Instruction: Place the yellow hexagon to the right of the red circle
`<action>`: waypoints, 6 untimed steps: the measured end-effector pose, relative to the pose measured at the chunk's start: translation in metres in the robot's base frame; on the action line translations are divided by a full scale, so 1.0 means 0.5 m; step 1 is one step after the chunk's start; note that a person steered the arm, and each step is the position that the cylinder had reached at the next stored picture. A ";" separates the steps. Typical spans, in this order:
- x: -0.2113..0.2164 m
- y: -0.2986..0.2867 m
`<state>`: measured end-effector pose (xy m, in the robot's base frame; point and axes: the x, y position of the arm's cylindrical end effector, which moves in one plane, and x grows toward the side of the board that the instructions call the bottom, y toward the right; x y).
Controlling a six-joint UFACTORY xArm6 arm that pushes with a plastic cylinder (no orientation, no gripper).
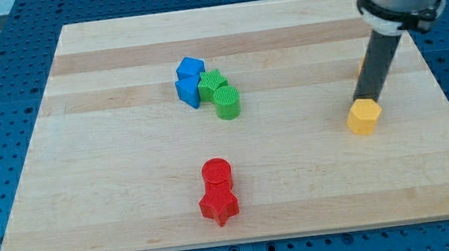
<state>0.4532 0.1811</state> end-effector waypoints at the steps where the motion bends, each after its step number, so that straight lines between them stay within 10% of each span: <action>1: 0.008 -0.037; 3: 0.008 0.116; 6: 0.109 -0.140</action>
